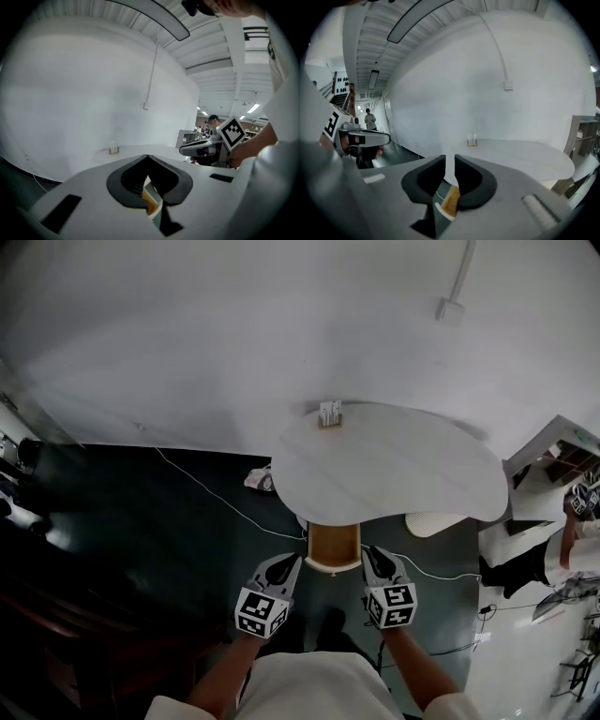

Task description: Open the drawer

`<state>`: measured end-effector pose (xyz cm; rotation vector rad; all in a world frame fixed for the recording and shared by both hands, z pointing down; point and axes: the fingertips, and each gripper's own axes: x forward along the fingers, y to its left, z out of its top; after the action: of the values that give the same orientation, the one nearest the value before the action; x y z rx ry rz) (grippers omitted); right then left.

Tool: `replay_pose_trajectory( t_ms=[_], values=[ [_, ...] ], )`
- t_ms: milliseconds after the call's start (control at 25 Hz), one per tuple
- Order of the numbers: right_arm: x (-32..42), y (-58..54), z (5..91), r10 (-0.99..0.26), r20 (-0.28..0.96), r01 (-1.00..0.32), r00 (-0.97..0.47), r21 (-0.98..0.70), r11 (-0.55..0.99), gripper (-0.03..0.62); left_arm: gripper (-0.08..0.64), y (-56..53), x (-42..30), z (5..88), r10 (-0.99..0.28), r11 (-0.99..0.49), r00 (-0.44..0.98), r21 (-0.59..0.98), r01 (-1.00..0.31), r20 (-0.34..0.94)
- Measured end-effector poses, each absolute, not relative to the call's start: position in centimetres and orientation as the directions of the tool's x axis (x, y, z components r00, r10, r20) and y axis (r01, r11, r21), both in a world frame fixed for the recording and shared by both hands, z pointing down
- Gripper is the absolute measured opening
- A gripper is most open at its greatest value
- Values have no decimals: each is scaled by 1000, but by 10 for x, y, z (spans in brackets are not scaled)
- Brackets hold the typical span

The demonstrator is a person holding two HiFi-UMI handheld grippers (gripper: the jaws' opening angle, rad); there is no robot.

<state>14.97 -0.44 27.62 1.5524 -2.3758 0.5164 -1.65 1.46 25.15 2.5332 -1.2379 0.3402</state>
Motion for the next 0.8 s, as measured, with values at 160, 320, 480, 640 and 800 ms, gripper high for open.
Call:
replay_pose_trajectory(
  t_ms=[160, 320, 480, 640, 800],
  values=[
    [153, -10, 237, -839, 356, -911, -410, -125, 392, 69, 6, 12, -21, 226, -737, -581, 599, 159, -798, 315],
    [154, -7, 203, -844, 318, -900, -432, -97, 424, 52, 6, 10, -29, 199, -749, -578, 597, 157, -801, 288],
    [159, -2, 179, -853, 288, -899, -436, -84, 430, 29, 6, 5, -34, 171, -757, -586, 599, 136, -799, 260],
    [168, 5, 162, -862, 255, -899, -437, -92, 428, 11, 6, 4, -39, 147, -779, -578, 589, 117, -808, 216],
    [175, 10, 148, -869, 215, -895, -446, -93, 436, 11, 6, 2, -47, 136, -796, -566, 576, 108, -818, 189]
  ],
)
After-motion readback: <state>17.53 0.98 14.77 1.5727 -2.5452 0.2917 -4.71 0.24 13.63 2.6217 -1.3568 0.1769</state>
